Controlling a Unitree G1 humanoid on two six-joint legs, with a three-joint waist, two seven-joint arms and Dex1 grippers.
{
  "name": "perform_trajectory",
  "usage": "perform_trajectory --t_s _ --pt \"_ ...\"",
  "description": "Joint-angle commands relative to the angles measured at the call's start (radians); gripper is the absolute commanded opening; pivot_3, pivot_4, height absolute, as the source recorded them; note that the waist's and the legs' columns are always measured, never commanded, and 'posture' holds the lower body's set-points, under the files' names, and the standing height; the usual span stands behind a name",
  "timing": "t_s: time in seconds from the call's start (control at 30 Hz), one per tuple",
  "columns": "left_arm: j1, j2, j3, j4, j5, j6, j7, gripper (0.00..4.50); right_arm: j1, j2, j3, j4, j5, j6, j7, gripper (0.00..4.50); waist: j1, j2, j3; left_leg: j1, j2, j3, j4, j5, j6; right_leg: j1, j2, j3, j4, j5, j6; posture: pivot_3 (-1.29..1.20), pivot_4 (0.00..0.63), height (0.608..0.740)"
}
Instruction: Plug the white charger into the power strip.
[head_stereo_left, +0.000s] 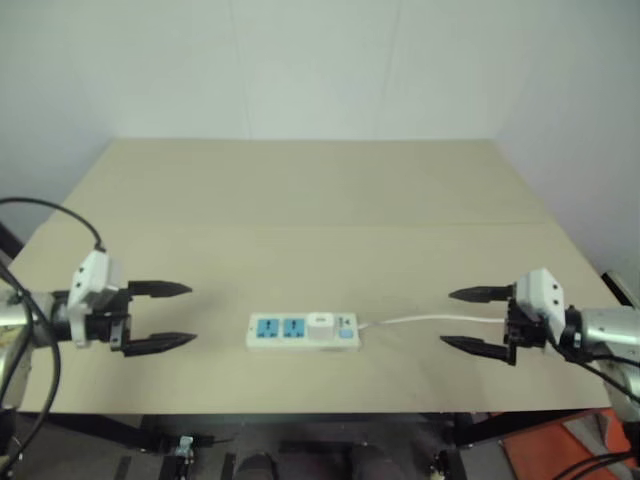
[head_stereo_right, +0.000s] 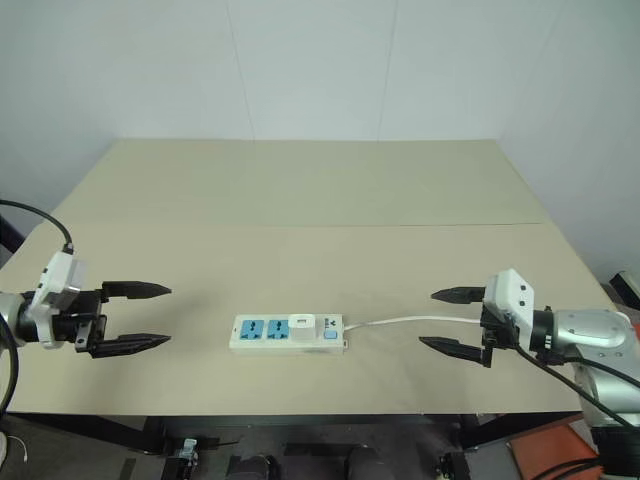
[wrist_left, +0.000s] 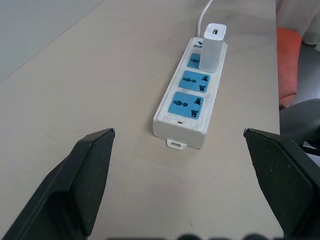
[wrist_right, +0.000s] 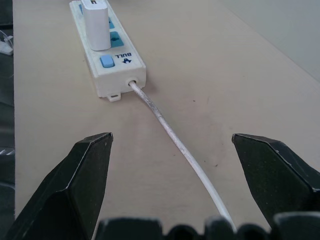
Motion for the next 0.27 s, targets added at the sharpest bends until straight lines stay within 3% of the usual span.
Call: perform_trajectory --t_s 0.03,0.27 --pt "0.035 0.006 0.053 -0.078 -0.037 0.031 0.032 4.5 0.009 -0.021 -0.044 -0.046 0.034 0.023 -0.016 4.46 0.0 0.0 0.0 0.0 0.0 0.0 0.0 0.0 0.0 0.0 0.0 0.0 0.0 0.0 0.0 0.0 0.15 0.74" --pt "0.021 -0.007 0.051 -0.097 -0.041 0.057 0.111 4.5 -0.003 -0.013 -0.024 -0.045 0.002 0.013 -0.056 4.46 0.001 0.0 0.0 0.0 0.0 0.001 0.0 0.0 0.0 0.0 0.0 0.0 -0.001 0.0 0.0 0.0 0.15 0.74"
